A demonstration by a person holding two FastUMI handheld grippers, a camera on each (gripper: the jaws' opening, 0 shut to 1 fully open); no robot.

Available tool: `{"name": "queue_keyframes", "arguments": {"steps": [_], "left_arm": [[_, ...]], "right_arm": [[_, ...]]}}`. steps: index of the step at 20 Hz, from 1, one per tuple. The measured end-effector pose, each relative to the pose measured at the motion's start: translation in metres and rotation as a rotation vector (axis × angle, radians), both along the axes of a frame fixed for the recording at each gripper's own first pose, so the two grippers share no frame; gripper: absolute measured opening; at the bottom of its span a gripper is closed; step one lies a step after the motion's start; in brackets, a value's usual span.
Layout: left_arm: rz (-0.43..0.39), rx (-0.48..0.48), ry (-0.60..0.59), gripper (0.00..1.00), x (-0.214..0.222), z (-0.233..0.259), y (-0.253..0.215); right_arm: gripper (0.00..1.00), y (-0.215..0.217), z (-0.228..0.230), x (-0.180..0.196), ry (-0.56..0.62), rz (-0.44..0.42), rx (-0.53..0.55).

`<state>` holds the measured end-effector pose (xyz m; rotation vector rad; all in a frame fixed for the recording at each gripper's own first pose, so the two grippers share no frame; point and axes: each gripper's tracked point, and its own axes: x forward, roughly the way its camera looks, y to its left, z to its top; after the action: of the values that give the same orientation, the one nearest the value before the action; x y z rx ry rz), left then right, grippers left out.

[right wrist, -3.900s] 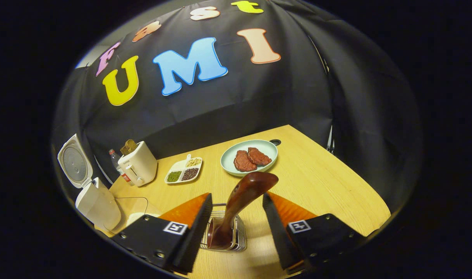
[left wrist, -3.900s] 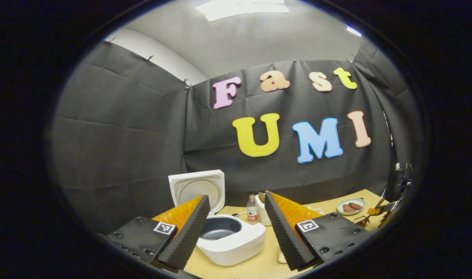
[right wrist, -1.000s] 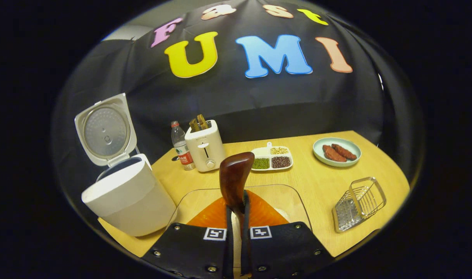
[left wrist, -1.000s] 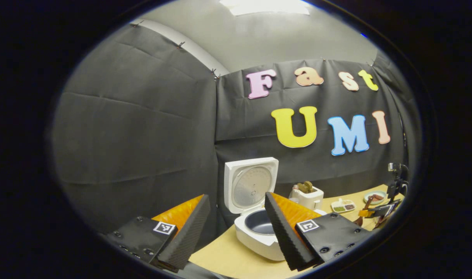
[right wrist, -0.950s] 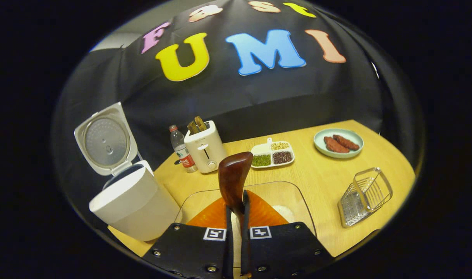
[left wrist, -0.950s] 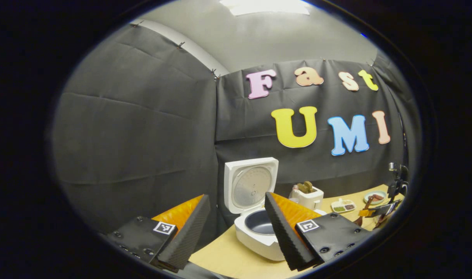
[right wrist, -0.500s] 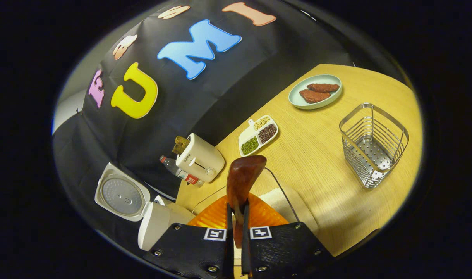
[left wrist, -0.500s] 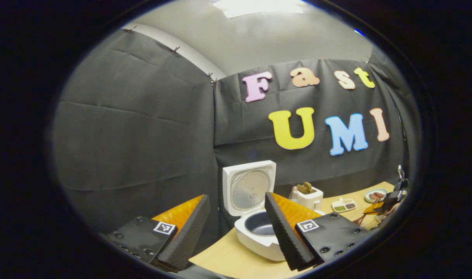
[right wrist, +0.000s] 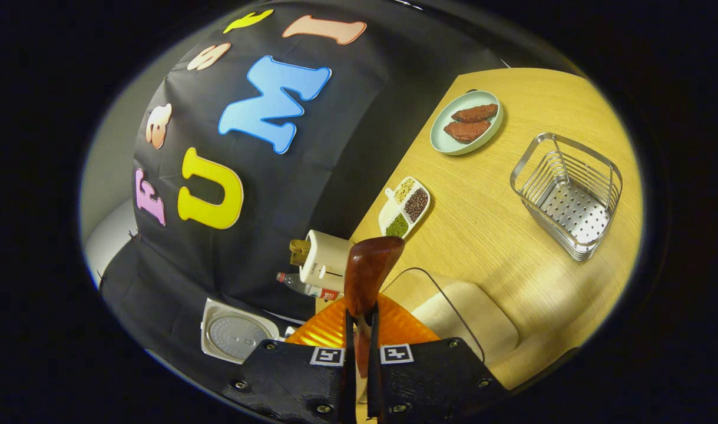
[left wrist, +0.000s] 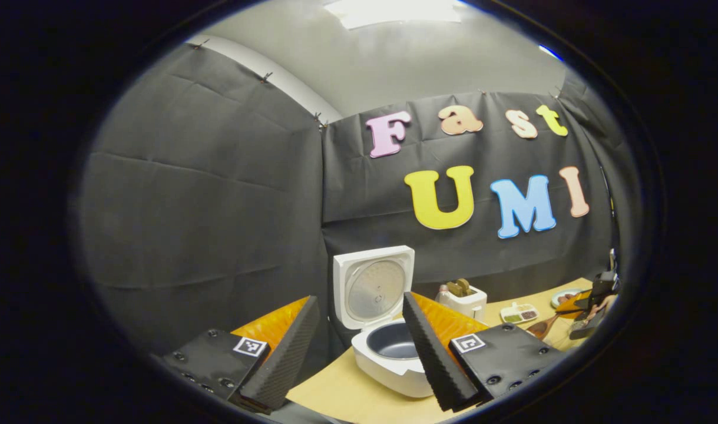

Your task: Close the left gripper, press the button to open the rice cooker; take a wooden spoon from the chopstick holder with the right hand, scoop a spoonful of rice and pour it into the rice cooker, then put the wooden spoon back into the chopstick holder.

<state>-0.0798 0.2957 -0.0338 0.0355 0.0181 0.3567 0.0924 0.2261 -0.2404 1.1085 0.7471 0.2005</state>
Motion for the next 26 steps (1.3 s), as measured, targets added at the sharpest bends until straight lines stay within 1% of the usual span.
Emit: {"name": "queue_keyframes", "arguments": {"steps": [3,5,7,11,16,20,26], "left_arm": [[0.005,-0.015,0.004,0.98,0.002,-0.005,0.003],[0.005,-0.023,0.009,0.98,0.002,-0.009,0.003],[0.007,-0.026,0.011,0.98,0.002,-0.011,0.004],[0.019,-0.022,0.008,0.98,0.002,-0.011,0.010],[0.053,-0.027,0.017,0.98,-0.006,-0.017,0.022],[0.093,-0.035,0.029,0.98,-0.015,-0.024,0.035],[0.154,-0.045,0.056,0.98,-0.037,-0.035,0.051]], "right_arm": [[0.08,0.012,0.019,0.007,0.020,-0.018,0.121],[0.08,0.028,0.030,0.010,0.032,-0.003,0.194],[0.07,0.045,0.042,0.014,0.026,0.012,0.232],[0.07,0.079,0.068,0.020,-0.003,0.071,0.272],[0.07,0.130,0.092,0.025,-0.050,0.157,0.285],[0.07,0.172,0.101,0.022,-0.075,0.245,0.263],[0.08,0.227,0.104,0.016,-0.106,0.340,0.214]]}}
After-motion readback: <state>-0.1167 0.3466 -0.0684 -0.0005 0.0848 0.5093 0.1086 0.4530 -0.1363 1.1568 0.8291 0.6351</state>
